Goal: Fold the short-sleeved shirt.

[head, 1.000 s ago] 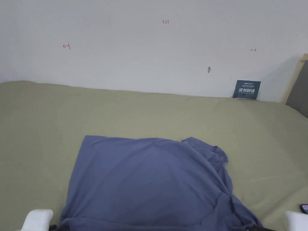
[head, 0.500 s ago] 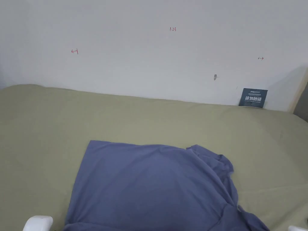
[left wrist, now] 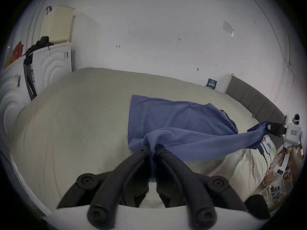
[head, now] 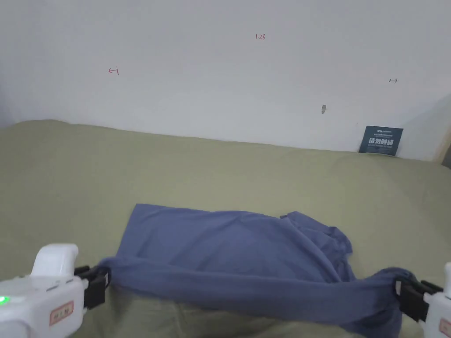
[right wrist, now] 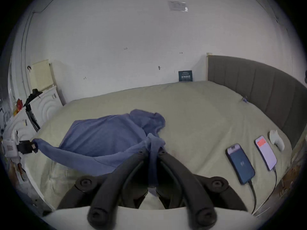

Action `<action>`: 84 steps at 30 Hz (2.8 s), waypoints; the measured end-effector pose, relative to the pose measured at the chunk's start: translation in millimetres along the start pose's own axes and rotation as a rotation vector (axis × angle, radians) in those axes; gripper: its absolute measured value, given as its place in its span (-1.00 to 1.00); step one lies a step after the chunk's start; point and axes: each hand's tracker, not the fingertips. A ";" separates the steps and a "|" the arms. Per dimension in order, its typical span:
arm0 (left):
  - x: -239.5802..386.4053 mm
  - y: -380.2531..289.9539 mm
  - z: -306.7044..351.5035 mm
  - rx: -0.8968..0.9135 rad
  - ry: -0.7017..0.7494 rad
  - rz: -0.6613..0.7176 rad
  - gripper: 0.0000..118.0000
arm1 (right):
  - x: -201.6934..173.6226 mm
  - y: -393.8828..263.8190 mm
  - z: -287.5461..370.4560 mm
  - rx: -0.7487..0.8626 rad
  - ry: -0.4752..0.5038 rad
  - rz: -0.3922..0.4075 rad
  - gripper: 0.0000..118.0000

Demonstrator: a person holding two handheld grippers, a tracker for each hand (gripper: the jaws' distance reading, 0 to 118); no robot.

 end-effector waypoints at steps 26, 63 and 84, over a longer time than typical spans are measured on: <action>-56.4 62.8 -86.3 -0.202 0.128 -0.006 0.33 | 11.8 27.1 -143.0 -0.129 0.021 -0.053 0.76; -40.8 -6.0 -112.5 -0.190 0.159 0.153 0.35 | -12.8 -60.3 -72.7 -0.236 -0.049 0.050 -1.00; -41.7 2.7 -127.7 -0.244 0.110 0.087 -0.85 | -0.4 -53.4 -165.0 -0.409 -0.099 0.034 0.27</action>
